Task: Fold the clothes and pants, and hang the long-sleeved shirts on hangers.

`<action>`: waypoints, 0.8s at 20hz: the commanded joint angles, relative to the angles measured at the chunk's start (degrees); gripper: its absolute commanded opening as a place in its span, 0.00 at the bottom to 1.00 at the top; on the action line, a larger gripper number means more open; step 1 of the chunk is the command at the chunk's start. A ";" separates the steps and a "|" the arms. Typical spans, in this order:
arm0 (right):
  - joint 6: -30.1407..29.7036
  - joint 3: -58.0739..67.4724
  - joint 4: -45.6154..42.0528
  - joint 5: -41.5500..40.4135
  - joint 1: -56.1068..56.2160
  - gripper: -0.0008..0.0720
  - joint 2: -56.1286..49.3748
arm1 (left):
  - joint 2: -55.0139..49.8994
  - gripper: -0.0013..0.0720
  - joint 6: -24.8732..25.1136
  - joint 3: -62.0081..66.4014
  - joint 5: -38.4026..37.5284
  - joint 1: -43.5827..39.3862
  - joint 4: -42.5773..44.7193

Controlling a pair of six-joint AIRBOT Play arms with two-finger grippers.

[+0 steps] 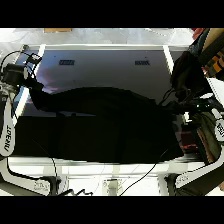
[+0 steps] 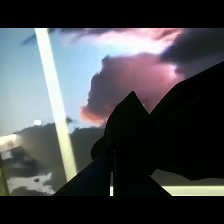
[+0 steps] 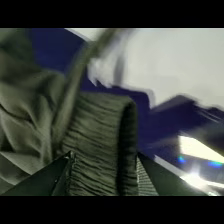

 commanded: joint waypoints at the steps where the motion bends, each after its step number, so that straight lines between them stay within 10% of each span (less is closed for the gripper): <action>1: -6.14 0.02 5.16 1.73 0.04 0.54 -2.01 | -0.02 0.03 0.02 0.04 0.02 0.00 0.04; 4: -11.10 0.02 9.55 2.21 0.04 0.27 -1.97 | -0.02 0.03 0.00 0.02 0.02 0.00 0.04; 11: -14.05 0.13 14.21 9.20 0.07 0.28 -1.95 | -0.02 0.03 0.00 0.02 0.02 0.00 0.02; 13: -13.73 0.13 14.10 8.68 0.50 0.30 -1.97 | -0.02 0.03 0.00 0.02 0.02 0.00 0.02; 15: -11.10 0.13 13.77 6.25 1.79 0.67 -1.99 | -0.02 0.03 0.00 0.02 0.02 0.00 0.02; 16: -11.06 0.13 13.60 4.55 2.75 0.67 -1.97 | -0.02 0.03 0.00 0.02 0.00 0.00 0.02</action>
